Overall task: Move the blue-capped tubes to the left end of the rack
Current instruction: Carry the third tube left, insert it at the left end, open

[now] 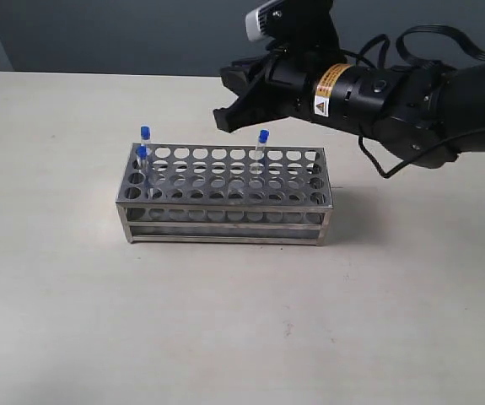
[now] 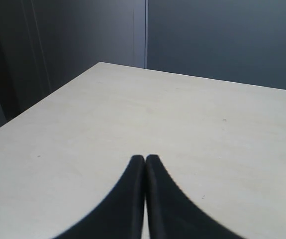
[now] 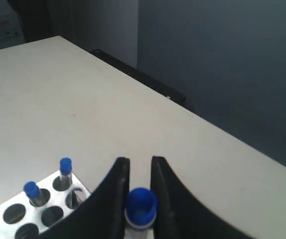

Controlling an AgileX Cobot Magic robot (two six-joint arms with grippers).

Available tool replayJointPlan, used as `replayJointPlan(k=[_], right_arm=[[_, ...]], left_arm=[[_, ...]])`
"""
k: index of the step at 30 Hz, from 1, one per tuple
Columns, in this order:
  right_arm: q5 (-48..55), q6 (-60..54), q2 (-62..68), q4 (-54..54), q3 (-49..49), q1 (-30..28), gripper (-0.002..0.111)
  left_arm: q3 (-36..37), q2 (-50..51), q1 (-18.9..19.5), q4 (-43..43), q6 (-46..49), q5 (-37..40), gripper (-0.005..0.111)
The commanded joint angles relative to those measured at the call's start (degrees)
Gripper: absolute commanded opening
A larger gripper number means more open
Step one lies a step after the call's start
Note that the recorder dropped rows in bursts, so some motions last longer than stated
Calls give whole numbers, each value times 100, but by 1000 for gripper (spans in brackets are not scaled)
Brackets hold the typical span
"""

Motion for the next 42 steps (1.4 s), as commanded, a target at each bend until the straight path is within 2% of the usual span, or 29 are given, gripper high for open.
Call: replayJointPlan(k=[1,12,34,42], right_arm=[[-30,-15,18,-197,-287,326,0],[-30,31,847,-384,-1086,1056,0],[-40,159,1740,-681,-1294,1339,0],[59,229,1998,-746,-1754,1339,24]], left_arm=[[-8,-20,7,-1,-10,9,1],[-8,-20,7,-1,-10,9,1],[-8,-20,7,-1,-10,9,1],[-8,-20,7,-1,-10,9,1]])
